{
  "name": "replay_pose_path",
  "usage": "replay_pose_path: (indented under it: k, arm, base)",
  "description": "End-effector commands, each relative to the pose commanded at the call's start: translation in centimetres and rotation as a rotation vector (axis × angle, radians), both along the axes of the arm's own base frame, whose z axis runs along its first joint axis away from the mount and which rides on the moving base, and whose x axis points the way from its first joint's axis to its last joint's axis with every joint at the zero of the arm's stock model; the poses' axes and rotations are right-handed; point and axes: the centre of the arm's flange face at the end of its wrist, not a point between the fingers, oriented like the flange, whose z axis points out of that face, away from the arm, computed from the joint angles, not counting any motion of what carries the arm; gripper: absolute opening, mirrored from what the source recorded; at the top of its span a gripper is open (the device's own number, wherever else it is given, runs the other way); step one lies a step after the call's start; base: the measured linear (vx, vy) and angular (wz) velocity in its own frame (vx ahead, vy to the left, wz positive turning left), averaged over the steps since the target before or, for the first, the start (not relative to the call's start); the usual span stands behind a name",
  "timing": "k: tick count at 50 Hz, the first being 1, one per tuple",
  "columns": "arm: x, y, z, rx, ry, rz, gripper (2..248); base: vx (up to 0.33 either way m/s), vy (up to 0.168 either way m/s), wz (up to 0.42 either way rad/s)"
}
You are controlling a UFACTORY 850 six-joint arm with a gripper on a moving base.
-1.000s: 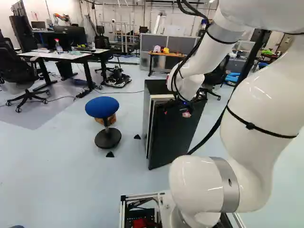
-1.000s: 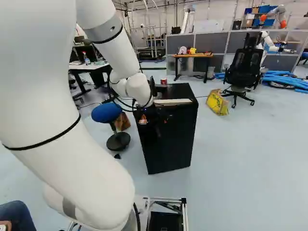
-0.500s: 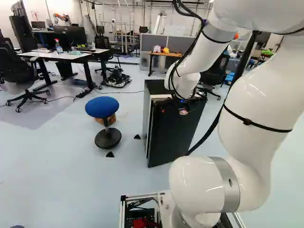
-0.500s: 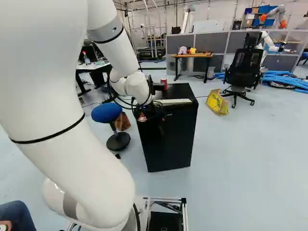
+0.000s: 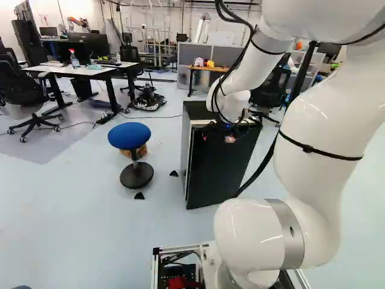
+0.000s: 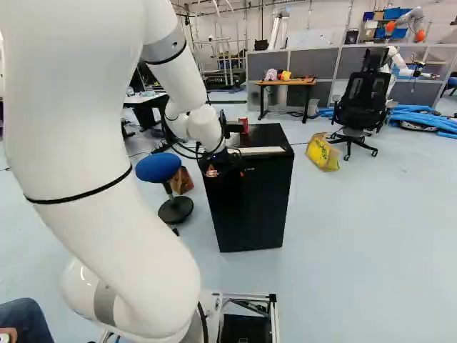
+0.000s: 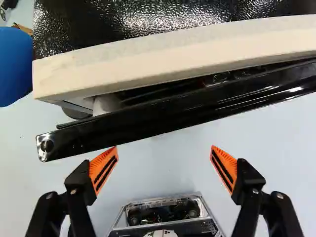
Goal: Grab a drink from the fridge
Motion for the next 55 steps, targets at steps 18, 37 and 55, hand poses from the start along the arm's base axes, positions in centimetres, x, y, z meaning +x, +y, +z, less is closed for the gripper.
replay_pose_path:
  k: [18, 37, 55]
  arm:
    - [1.3, 0.1, 0.0, -0.001, -0.004, 0.006, 247]
    - [2.6, 0.1, 0.0, -0.001, -0.009, 0.009, 247]
    - [3.1, 0.1, 0.0, -0.001, -0.011, 0.010, 247]
  base:
    - [0.000, 0.000, 0.000]
    - [0.000, 0.000, 0.000]
    - [0.000, 0.000, 0.000]
